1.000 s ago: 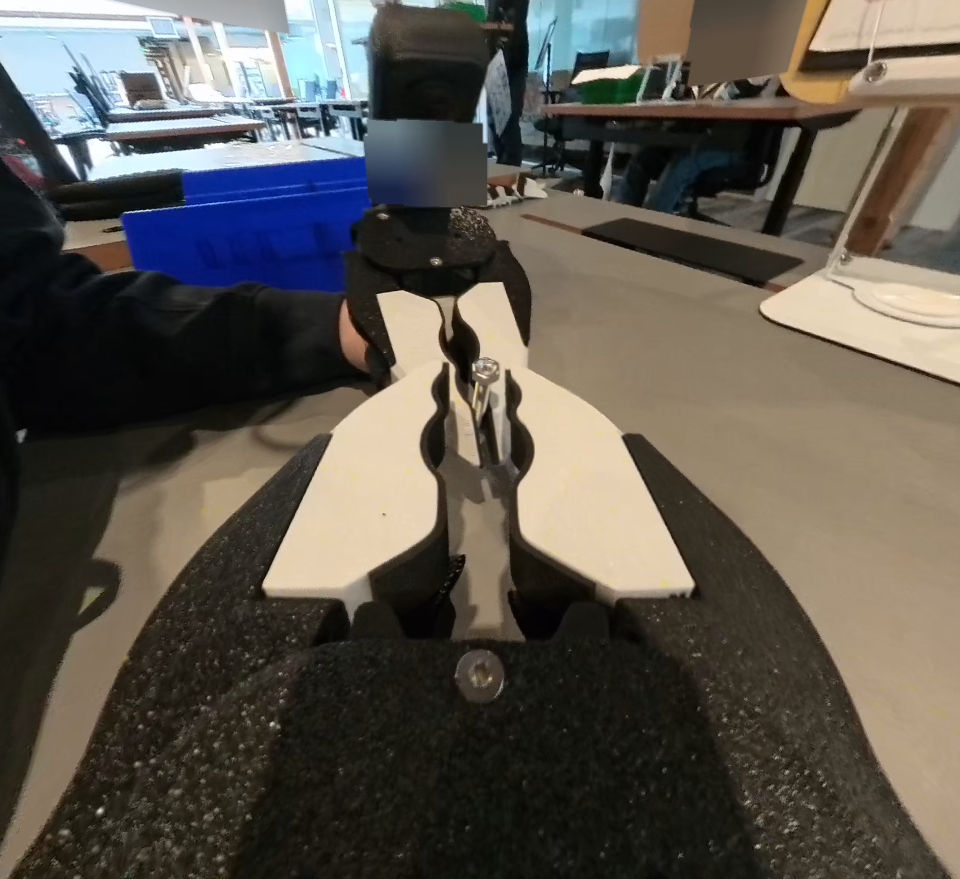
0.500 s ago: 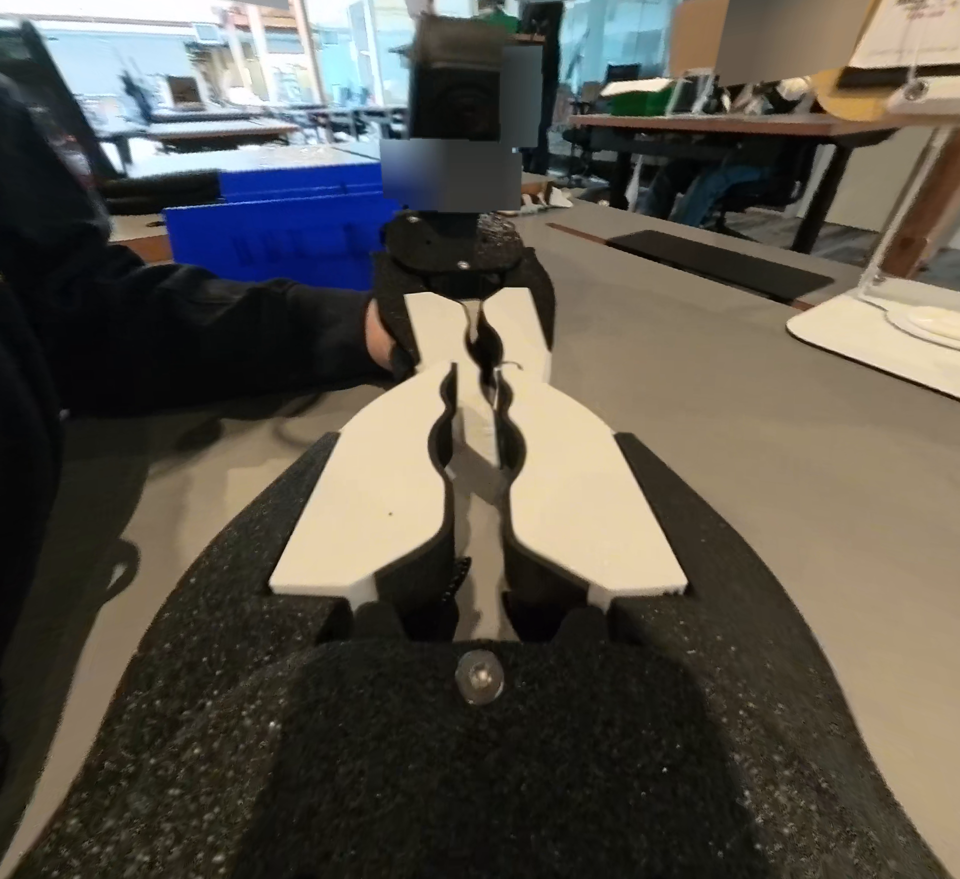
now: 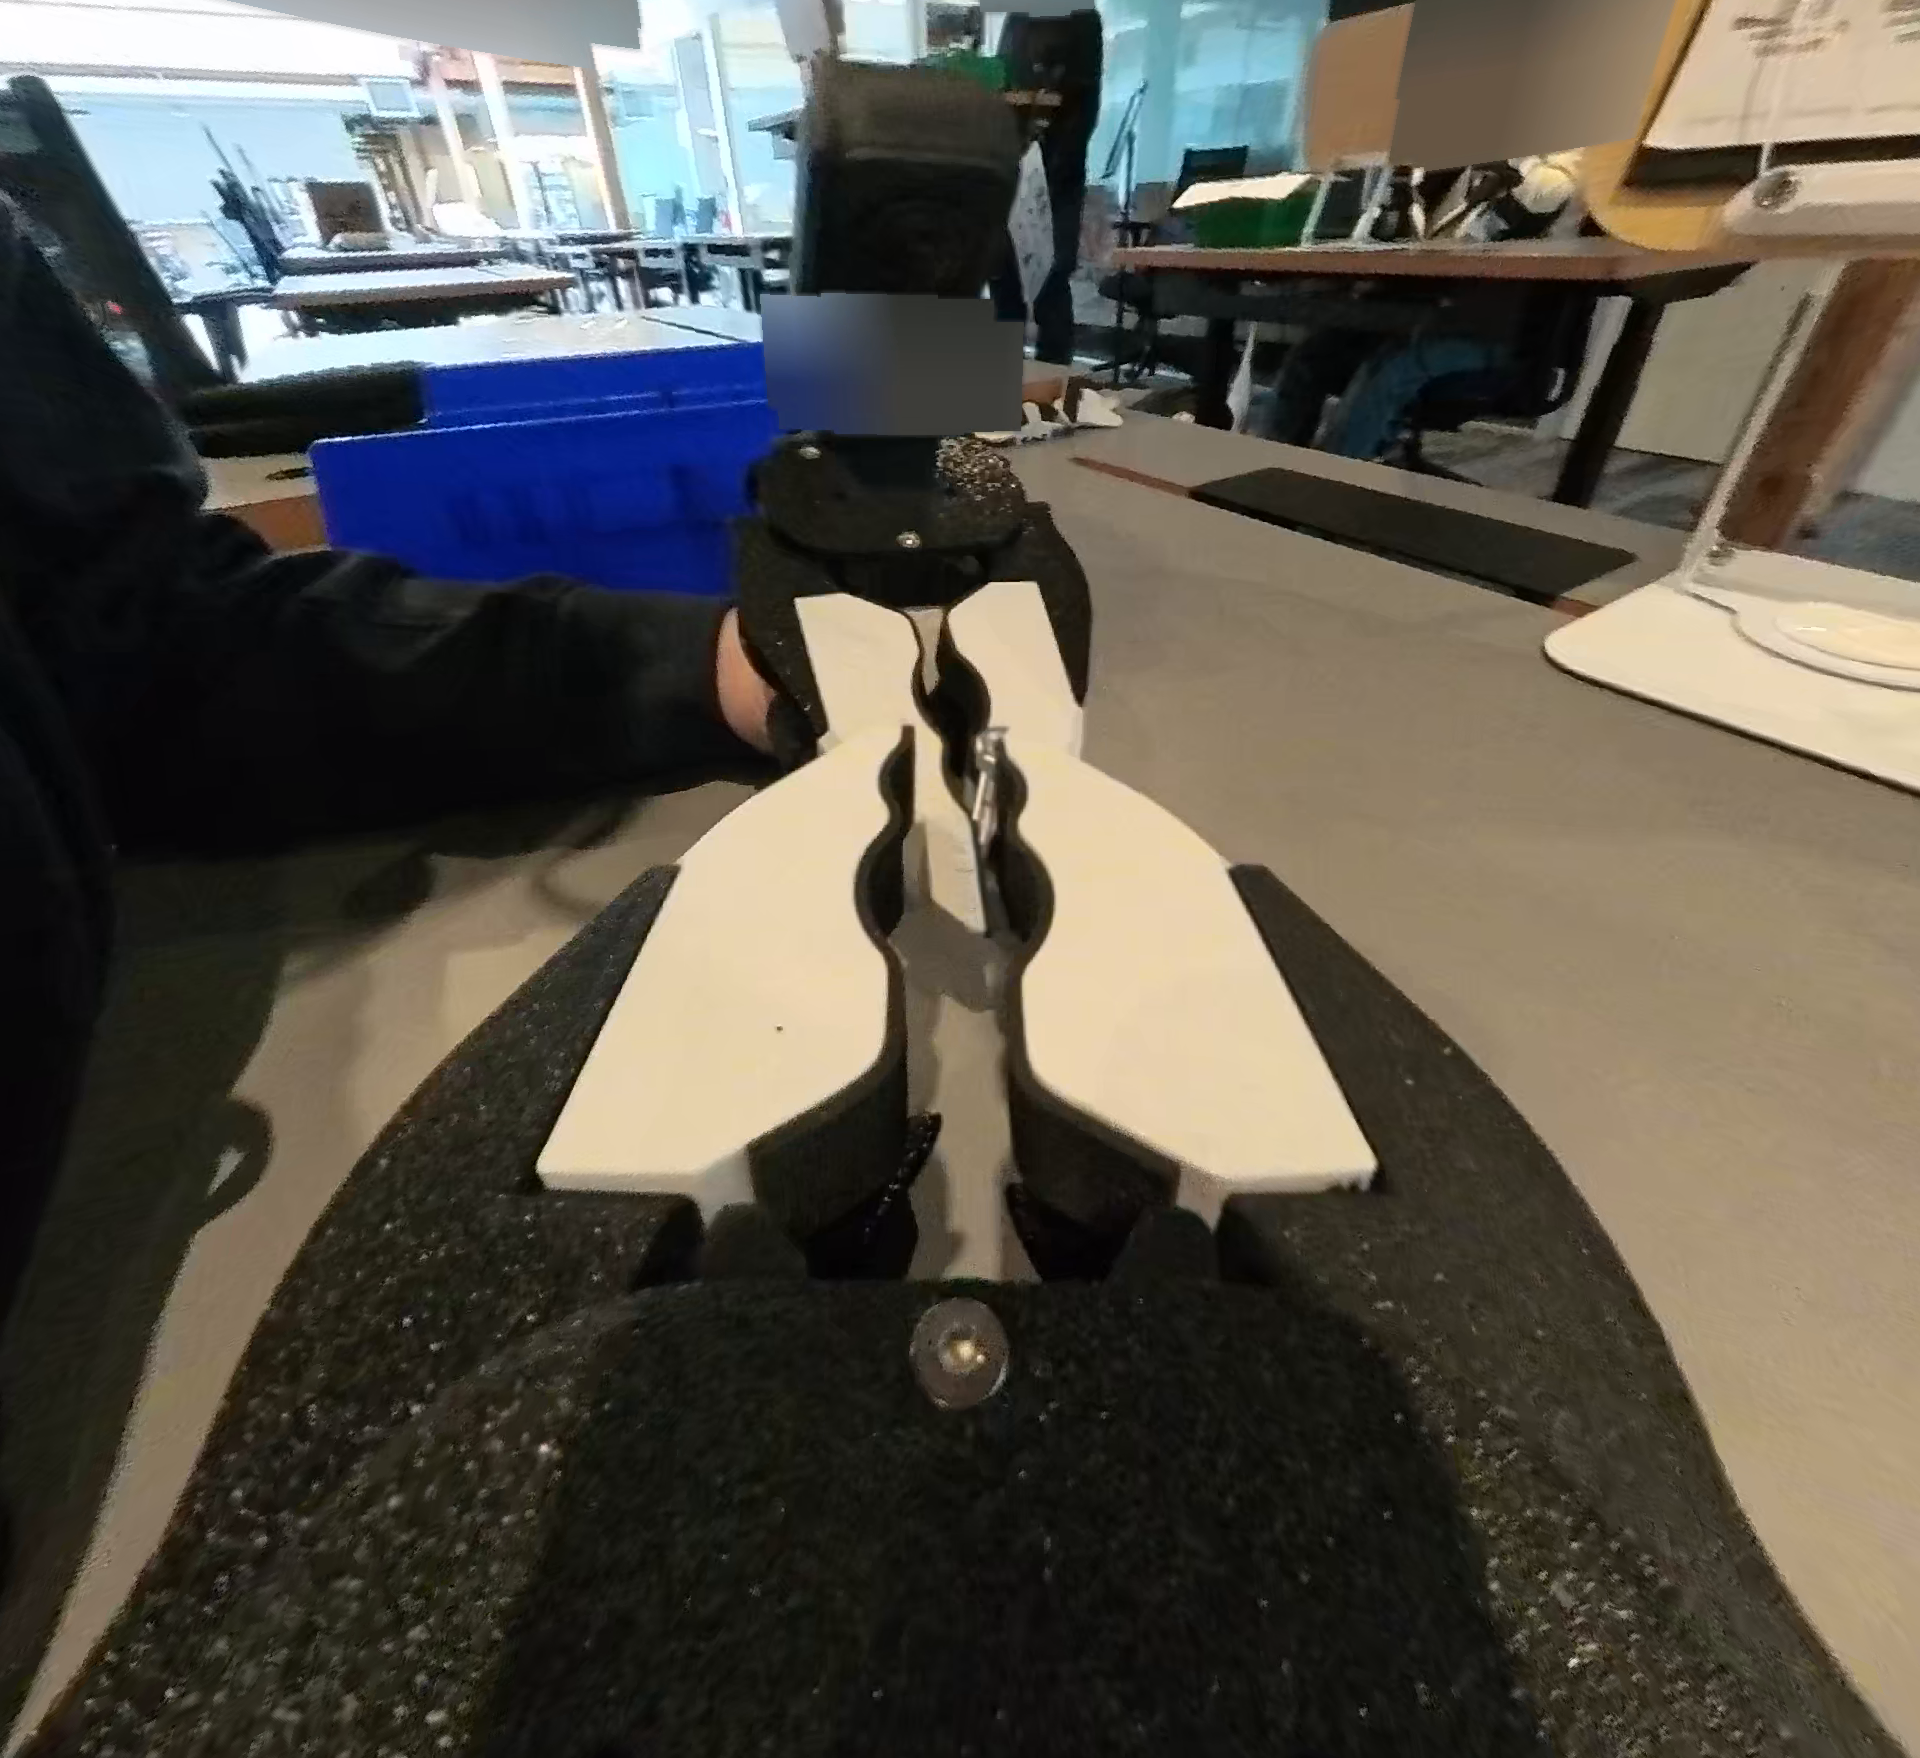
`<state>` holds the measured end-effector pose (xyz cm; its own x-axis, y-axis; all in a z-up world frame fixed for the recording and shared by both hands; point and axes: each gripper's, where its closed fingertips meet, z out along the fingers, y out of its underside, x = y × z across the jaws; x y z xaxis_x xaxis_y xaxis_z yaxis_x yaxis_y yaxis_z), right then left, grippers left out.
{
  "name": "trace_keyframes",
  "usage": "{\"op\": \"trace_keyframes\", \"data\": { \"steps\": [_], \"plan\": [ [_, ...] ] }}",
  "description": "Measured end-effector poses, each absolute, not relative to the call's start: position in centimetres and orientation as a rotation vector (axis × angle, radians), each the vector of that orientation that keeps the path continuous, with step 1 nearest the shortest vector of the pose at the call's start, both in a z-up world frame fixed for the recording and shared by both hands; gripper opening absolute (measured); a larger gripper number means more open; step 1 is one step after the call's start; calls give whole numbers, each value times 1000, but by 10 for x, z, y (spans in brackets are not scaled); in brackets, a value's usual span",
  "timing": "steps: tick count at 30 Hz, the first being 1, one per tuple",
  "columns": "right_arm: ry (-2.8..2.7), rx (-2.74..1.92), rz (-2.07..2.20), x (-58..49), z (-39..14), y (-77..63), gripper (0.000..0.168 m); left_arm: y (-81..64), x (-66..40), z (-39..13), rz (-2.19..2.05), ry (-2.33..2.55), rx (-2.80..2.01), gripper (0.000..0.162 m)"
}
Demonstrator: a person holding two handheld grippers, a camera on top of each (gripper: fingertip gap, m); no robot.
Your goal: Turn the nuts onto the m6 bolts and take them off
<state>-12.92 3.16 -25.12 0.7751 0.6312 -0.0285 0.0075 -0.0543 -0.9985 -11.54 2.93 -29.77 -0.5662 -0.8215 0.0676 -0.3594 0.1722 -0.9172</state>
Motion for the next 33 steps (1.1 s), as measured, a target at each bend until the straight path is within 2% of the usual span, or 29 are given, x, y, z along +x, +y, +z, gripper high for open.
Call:
{"op": "trace_keyframes", "data": {
  "steps": [2, 5, 7, 8, 16, 18, 20, 27, 30, 31, 33],
  "plan": [
    [-512, -1594, 537, -128, -255, 37, 23, 29, -115, -298, -1375, 2008, -1113, 5],
    [-526, -1614, 539, -130, -258, 38, 24, 29, -115, -297, -1377, 2005, -1112, 4],
    [-559, -1584, 553, -133, -255, 33, 17, 29, -116, -297, -1379, 2005, -1109, 5],
    [-586, -1557, 577, -136, -253, 28, 7, 30, -115, -297, -1379, 2003, -1111, 5],
    [-528, -1615, 526, -130, -258, 39, 24, 29, -115, -298, -1376, 2007, -1112, 4],
    [-550, -1605, 536, -132, -258, 36, 22, 29, -115, -297, -1378, 2008, -1108, 5],
    [-582, -1570, 581, -136, -254, 29, 8, 30, -115, -296, -1384, 2000, -1111, 5],
    [-517, -1635, 545, -129, -260, 39, 25, 30, -115, -297, -1380, 2008, -1113, 5],
    [-547, -1615, 564, -133, -258, 34, 20, 29, -116, -296, -1384, 2005, -1107, 5],
    [-573, -1594, 594, -136, -256, 30, 9, 30, -115, -296, -1385, 1998, -1110, 5],
    [-564, -1576, 592, -135, -254, 28, 13, 30, -115, -296, -1388, 2002, -1114, 5]
  ]
}}
